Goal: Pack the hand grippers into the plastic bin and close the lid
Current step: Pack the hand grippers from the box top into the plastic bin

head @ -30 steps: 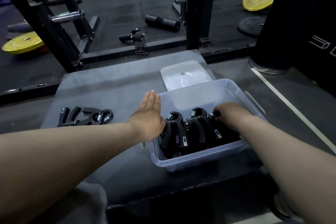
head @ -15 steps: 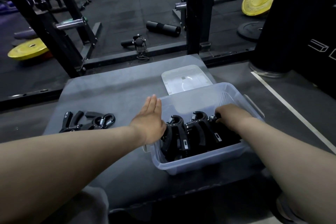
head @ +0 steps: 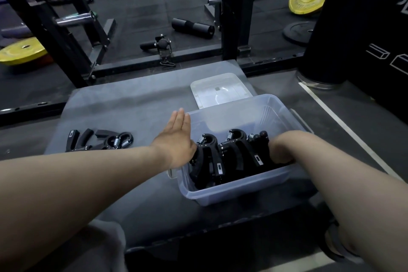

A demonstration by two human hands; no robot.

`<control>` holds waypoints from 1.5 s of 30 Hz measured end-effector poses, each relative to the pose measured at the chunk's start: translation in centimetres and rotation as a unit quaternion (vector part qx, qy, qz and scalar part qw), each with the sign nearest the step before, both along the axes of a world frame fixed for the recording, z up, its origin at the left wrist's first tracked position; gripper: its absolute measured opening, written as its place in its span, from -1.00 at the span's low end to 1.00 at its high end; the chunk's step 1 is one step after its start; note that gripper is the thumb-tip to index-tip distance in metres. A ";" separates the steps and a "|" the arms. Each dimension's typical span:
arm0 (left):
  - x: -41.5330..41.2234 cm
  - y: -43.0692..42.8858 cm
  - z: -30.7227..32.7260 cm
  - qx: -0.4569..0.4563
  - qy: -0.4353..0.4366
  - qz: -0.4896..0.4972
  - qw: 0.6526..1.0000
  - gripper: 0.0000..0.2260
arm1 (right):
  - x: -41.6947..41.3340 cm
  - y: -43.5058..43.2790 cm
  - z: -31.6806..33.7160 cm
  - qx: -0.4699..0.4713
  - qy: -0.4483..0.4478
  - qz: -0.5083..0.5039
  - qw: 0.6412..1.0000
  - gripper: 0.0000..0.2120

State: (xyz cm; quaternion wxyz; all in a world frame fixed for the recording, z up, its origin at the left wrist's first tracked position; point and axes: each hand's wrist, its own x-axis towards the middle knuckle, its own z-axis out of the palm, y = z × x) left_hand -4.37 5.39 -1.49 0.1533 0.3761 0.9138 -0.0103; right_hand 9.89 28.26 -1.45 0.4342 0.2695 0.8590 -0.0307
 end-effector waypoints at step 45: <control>0.1 -0.5 1.7 0.001 -0.040 -0.009 0.999 -0.35 | 0.2 -3.1 3.2 0.029 -0.014 0.062 0.998 -0.54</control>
